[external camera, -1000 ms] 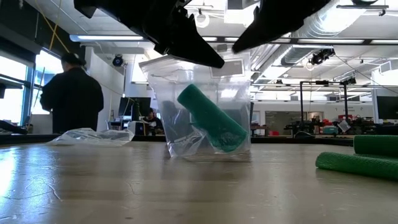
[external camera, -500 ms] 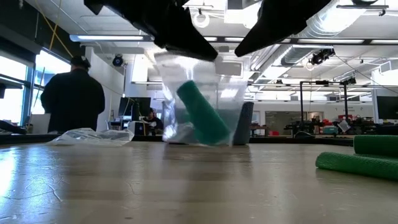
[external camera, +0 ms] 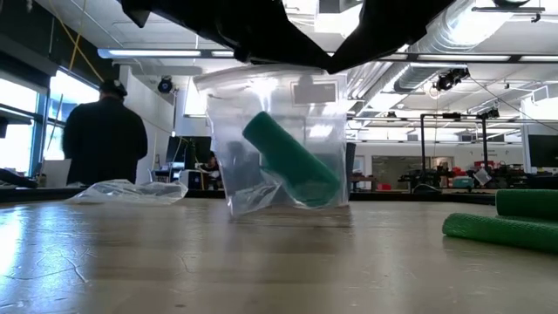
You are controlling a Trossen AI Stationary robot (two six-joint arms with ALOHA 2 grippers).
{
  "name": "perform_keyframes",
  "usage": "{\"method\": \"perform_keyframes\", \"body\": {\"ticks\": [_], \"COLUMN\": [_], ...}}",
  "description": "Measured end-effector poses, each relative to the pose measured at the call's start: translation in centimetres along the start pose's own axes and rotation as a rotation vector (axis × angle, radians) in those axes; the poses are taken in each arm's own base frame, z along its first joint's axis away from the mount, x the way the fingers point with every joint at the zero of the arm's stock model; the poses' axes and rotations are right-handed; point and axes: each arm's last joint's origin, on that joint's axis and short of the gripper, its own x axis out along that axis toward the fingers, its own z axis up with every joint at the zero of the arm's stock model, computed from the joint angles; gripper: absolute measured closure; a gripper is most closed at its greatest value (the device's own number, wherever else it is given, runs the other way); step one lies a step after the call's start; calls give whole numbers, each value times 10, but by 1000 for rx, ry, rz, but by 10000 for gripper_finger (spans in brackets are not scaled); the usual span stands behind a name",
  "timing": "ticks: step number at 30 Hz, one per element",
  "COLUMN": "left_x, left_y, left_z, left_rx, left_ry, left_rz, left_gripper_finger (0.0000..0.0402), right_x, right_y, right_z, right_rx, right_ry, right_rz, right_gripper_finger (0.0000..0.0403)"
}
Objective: Roll bandage
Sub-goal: Close the transparent zip bag
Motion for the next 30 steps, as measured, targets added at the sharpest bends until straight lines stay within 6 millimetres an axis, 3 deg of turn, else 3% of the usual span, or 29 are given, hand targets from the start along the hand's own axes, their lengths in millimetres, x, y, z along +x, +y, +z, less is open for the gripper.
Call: {"method": "perform_keyframes", "body": {"ticks": [15, 23, 30], "left_x": [-3, -27, -51], "left_y": [-2, 7, 12], "left_z": [-4, 2, -4], "left_rx": [16, 0, -27], "left_ry": [62, 148, 312], "left_rz": [-10, 6, -8], "left_gripper_finger": [386, 359, 366], "right_x": [0, -1, -3], "right_y": [0, 1, 0], "right_z": [-1, -5, -10], "right_rx": [-3, -1, -2], "right_ry": [6, 49, 102], "right_rz": [6, 29, 20], "right_gripper_finger": [403, 403, 403]}}
